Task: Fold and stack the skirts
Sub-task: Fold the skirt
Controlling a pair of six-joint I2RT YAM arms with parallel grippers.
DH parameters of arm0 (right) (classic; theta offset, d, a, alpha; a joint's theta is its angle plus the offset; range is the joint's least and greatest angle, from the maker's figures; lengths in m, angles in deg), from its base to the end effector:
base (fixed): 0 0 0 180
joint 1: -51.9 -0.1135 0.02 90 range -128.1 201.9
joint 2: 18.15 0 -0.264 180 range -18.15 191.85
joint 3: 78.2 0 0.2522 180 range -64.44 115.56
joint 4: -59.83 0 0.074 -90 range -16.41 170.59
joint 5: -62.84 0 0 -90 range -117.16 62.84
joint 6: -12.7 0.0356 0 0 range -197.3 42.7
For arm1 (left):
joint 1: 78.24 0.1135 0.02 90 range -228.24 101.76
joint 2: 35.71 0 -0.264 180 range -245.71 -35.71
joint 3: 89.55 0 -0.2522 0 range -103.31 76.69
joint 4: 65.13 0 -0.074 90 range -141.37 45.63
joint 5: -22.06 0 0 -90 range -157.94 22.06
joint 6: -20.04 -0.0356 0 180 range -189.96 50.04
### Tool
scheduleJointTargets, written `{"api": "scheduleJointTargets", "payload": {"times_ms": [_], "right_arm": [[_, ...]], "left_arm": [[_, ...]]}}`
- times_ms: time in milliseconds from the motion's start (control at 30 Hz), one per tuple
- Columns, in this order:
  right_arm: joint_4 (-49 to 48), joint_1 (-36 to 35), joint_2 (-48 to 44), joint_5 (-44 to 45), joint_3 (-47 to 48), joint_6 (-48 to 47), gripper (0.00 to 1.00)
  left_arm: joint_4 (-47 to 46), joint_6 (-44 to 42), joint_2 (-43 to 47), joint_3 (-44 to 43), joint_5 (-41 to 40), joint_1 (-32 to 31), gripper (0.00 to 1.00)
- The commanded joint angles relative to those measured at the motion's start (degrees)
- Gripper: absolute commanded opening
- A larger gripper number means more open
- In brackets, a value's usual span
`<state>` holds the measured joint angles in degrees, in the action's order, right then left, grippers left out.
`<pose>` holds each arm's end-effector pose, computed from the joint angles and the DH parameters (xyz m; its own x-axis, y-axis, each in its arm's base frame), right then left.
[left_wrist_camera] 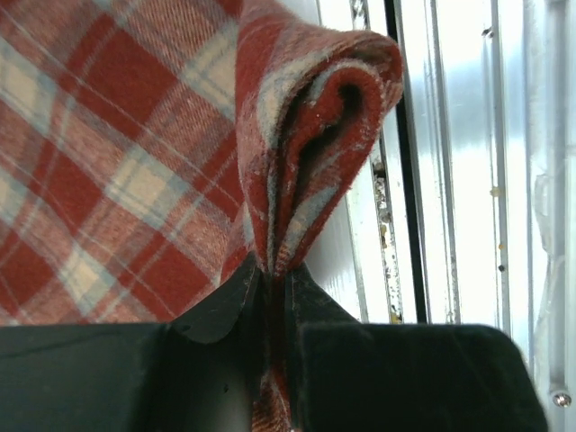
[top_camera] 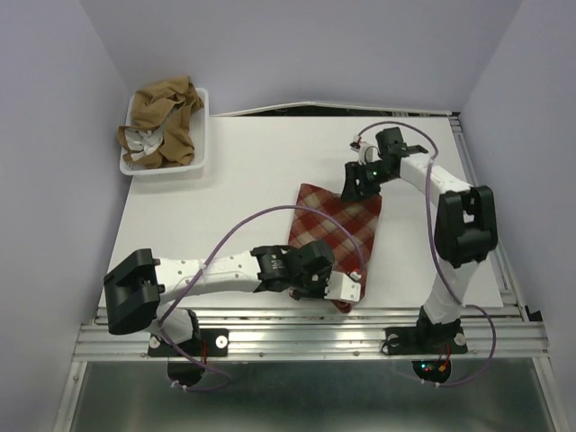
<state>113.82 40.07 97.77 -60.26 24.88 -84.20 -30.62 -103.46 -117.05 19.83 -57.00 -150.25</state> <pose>0.4092 0.1056 0.1994 -0.8474 -0.2803 -0.4509 -0.4874 0.7476 0.4511 0.0877 -0.2920 0.2502 0.3554 0.6603 -0.6616 0.9341 -0.2258 0.2764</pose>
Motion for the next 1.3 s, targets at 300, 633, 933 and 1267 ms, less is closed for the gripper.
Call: {"api": "scheduleJointTargets", "payload": {"times_ms": [300,633,933,1267], "right_arm": [[-13.9,0.8,-15.6,-30.4,-33.9,28.7,0.26],[-17.2,1.8,-2.8,-23.3,-39.2,25.8,0.04],[-16.9,1.2,-7.5,-15.2,-43.7,23.6,0.01],[-11.8,1.2,-16.9,-22.1,-23.2,22.4,0.13]], "left_arm": [[-5.7,3.4,-4.5,-0.3,-6.0,-0.2,0.0],[-5.1,5.6,-2.3,-1.4,-3.0,1.5,0.0],[2.5,3.3,0.8,-9.3,1.9,2.9,0.0],[3.5,4.1,-0.6,-10.6,2.0,3.1,0.0]]}}
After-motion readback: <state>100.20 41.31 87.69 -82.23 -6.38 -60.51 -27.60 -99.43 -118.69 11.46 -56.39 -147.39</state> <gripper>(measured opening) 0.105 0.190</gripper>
